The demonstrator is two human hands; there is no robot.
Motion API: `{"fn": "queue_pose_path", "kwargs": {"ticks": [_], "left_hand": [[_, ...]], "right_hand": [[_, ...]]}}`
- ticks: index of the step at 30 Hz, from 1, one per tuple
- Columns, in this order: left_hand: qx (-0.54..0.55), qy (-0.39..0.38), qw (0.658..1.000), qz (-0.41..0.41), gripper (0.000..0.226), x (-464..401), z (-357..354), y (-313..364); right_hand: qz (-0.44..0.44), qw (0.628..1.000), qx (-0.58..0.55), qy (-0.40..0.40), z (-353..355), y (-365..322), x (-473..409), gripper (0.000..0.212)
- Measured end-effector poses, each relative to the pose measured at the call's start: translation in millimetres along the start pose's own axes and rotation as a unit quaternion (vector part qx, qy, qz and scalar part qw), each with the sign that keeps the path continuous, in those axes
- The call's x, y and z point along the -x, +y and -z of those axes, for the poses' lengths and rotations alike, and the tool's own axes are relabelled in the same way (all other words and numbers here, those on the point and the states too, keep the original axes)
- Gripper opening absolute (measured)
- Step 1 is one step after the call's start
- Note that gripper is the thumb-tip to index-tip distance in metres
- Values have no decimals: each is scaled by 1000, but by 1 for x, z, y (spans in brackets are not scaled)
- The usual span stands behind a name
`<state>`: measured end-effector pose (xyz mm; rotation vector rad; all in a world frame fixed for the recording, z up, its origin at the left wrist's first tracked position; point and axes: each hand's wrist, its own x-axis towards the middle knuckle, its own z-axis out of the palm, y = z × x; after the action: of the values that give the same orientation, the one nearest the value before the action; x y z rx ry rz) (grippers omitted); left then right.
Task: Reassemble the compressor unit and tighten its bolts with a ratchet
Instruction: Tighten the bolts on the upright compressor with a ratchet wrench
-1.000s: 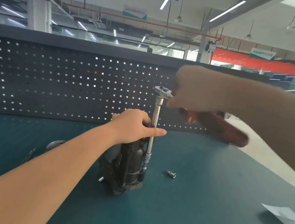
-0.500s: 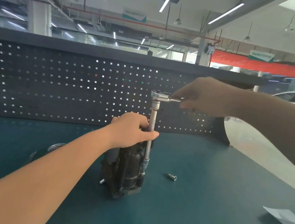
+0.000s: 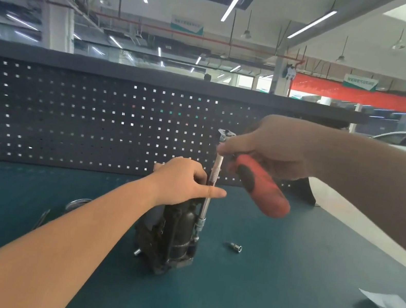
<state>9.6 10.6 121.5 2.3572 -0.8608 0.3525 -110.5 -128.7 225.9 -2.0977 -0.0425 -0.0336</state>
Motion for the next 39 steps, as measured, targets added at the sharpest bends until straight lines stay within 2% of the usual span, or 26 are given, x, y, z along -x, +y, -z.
{"fn": "queue_pose_path", "kwargs": {"ticks": [1, 3, 6, 9, 12, 15, 17, 20, 22, 24, 26, 28, 29, 32, 34, 36, 39], "left_hand": [[-4, 1, 1000, 6, 61, 0, 0, 0], [-17, 5, 1000, 9, 39, -2, 0, -1], [-17, 9, 1000, 9, 35, -4, -1, -4], [-32, 6, 999, 12, 22, -3, -2, -5], [-23, -7, 1000, 9, 30, -1, -2, -5], [-19, -16, 1000, 6, 38, -1, 1, -4], [-17, -27, 999, -2, 44, 1, 1, -1], [-17, -41, 999, -6, 46, 5, 2, 3], [-16, -29, 999, -3, 46, 6, 3, 0], [-15, -2, 1000, 2, 41, 5, 4, -3], [-28, 8, 1000, 4, 50, 1, 2, -3], [-50, 1, 999, 12, 61, -2, -2, 2], [-62, 4, 998, 15, 60, -4, -4, 5], [-73, 22, 997, 22, 38, -5, -6, 6], [-63, 20, 998, 24, 29, -4, -5, 4], [-56, 20, 998, 26, 32, -2, -3, 3], [-46, 9, 999, 23, 42, 0, -1, 2]], "right_hand": [[6, 1000, -18, 1, -2, 2, 0, 13], [22, 998, -63, -15, -7, 7, -1, 15], [37, 995, -88, -36, -12, 11, 0, 19], [36, 994, -86, -51, -9, 12, 0, 23], [21, 997, -40, -58, 1, 11, -4, 28], [20, 995, 79, -57, 20, 4, -5, 25], [56, 968, 245, -21, 34, 0, -9, 22], [128, 888, 439, 39, 40, 3, -24, 24], [148, 846, 507, 72, 36, 9, -32, 29], [156, 825, 534, 97, 29, 12, -31, 28], [152, 815, 547, 116, 24, 11, -26, 24], [135, 818, 544, 129, 18, 6, -20, 25], [126, 831, 525, 132, 13, 3, -17, 31], [86, 910, 392, 105, 2, -2, -12, 42], [92, 940, 314, 93, -1, -1, -11, 41], [109, 953, 272, 81, -1, 0, -11, 33], [138, 943, 300, 47, 6, -1, -12, 24]]}}
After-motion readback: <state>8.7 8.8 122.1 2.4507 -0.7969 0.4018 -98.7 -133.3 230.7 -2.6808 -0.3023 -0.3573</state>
